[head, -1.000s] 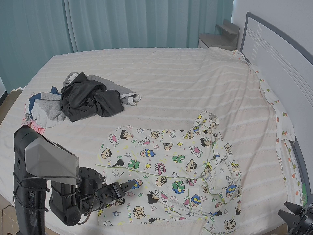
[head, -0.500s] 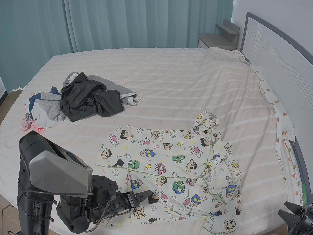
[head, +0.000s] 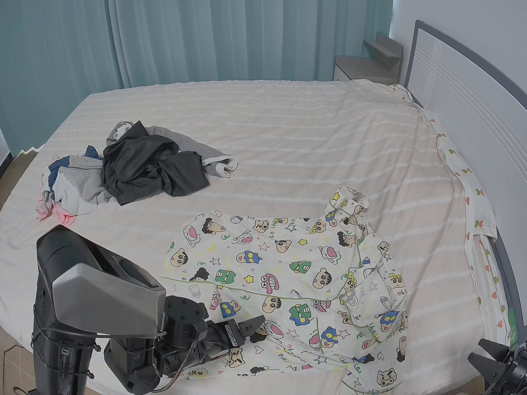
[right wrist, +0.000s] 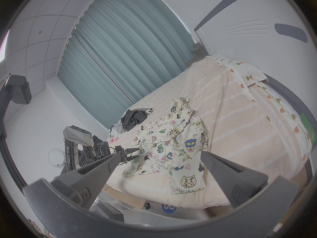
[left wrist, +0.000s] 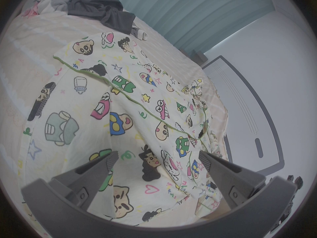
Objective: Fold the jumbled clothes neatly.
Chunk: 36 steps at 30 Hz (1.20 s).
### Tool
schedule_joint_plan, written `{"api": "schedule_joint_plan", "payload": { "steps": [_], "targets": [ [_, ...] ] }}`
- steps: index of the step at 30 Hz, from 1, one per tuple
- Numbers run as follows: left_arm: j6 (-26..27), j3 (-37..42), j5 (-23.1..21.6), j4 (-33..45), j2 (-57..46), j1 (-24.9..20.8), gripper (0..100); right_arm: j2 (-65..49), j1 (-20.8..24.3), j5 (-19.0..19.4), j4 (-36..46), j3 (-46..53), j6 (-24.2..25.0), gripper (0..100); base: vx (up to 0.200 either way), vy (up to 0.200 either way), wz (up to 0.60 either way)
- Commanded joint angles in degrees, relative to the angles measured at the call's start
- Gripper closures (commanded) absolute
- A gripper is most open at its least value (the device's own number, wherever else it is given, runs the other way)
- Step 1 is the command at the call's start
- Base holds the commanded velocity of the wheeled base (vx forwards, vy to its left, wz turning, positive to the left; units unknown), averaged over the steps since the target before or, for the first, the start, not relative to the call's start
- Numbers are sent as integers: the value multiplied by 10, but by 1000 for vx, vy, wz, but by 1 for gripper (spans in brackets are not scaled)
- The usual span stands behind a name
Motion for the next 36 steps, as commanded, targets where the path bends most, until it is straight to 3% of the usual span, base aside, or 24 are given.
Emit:
{"api": "schedule_joint_plan", "payload": {
  "steps": [1, 12, 17, 22, 36],
  "targets": [
    [-1, -12, 25, -10, -3, -4, 0, 1, 0, 0, 0, 0, 0, 0, 0, 0, 0],
    [23, 76, 28, -10, -59, 17, 0, 1, 0, 0, 0, 0, 0, 0, 0, 0, 0],
    [5, 100, 28, -10, -65, 18, 0, 1, 0, 0, 0, 0, 0, 0, 0, 0, 0],
    [-62, 124, 29, -10, -70, -1, 0, 1, 0, 0, 0, 0, 0, 0, 0, 0, 0],
    [-68, 133, 36, -10, -25, -17, 0, 1, 0, 0, 0, 0, 0, 0, 0, 0, 0]
  ]
}}
